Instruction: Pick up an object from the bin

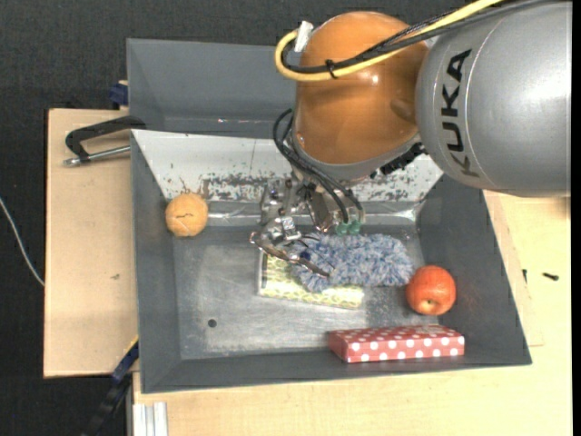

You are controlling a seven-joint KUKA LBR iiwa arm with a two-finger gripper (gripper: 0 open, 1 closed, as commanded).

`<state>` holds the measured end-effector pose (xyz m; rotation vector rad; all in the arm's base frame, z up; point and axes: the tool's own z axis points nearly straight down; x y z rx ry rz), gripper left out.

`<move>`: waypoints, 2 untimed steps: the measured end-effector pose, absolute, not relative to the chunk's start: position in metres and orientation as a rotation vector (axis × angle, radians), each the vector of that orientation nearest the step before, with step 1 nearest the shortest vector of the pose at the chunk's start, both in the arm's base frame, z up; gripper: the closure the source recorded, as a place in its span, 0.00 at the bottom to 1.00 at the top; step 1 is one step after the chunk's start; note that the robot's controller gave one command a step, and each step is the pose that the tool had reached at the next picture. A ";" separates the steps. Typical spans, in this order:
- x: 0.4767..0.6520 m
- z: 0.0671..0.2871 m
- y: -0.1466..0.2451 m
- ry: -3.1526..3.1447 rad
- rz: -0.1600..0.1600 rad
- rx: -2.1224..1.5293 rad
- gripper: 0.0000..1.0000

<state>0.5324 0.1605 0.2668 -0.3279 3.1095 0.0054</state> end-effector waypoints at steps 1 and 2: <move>0.531 0.262 0.160 3.120 0.003 -0.328 1.00; 0.531 0.262 0.160 3.120 0.004 -0.328 1.00</move>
Offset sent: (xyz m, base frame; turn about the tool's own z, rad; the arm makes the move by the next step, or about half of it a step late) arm 0.0000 0.0000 0.0000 0.0000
